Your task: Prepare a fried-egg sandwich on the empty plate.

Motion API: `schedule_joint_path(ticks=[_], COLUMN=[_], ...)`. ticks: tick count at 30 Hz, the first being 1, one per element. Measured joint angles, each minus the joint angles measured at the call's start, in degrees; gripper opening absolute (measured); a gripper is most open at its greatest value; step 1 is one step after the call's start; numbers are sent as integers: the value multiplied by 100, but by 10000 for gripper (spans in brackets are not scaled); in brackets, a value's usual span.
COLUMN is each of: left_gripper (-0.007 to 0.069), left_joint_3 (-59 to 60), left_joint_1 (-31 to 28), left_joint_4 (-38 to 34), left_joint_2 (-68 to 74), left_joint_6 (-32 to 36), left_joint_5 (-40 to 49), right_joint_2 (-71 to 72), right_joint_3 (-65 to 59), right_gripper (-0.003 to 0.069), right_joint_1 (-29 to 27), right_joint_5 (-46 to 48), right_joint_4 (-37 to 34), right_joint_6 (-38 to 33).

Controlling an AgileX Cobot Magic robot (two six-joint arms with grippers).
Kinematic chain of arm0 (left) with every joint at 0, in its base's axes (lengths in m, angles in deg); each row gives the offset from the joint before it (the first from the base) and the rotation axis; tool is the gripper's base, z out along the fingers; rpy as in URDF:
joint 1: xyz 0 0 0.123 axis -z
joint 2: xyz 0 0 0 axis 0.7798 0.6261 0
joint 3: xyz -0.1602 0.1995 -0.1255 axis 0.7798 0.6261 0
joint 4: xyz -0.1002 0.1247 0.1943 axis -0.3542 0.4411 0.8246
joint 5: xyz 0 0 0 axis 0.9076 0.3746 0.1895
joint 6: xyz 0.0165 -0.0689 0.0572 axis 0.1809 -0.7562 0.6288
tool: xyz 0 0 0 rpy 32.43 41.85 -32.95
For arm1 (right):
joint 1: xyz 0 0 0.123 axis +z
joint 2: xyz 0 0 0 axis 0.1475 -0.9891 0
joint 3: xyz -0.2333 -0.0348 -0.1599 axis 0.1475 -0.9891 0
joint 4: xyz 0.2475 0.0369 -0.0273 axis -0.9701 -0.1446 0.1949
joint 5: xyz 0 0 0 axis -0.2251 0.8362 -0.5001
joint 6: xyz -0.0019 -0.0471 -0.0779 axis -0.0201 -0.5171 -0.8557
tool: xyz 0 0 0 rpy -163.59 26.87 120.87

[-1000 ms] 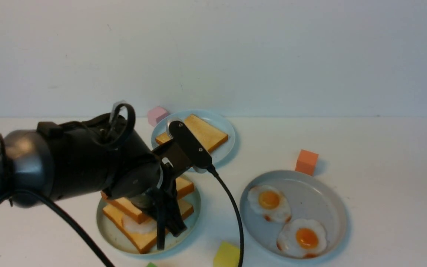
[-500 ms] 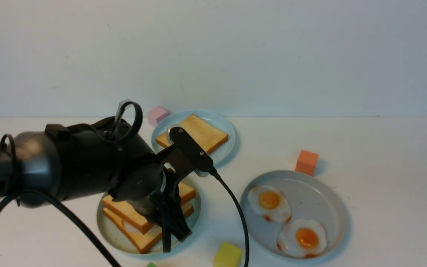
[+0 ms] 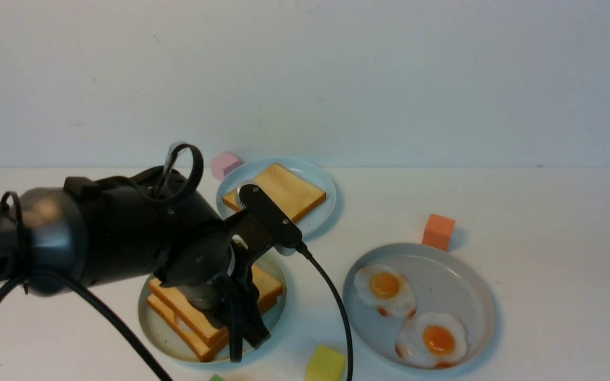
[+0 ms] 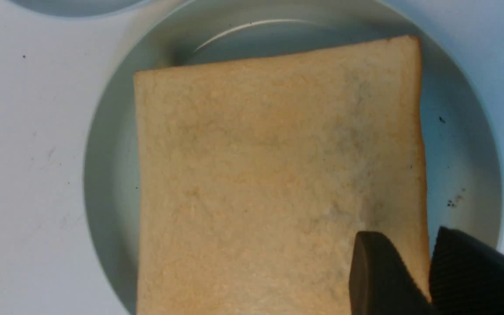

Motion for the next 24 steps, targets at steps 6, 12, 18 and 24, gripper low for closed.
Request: schedule_joint_path(ticks=[6, 12, 18, 24], left_gripper=[304, 193, -13, -13], left_joint_3=[0, 24, 927, 2692], left_joint_1=[0, 6, 6, 6], left_joint_4=[-371, -1611, -2023, -2554], left_joint_2=[-290, -2079, -4334, -6241], left_joint_6=[0, 0, 0, 0], left_joint_5=[42, 61, -367, -1570], right_joint_2=[0, 0, 0, 0], right_joint_3=[0, 0, 0, 0], right_gripper=[82, 83, 83, 83], right_joint_1=[0, 0, 0, 0], right_joint_5=[0, -182, -208, -177], right_joint_4=[0, 0, 0, -39], right_joint_6=[0, 0, 0, 0])
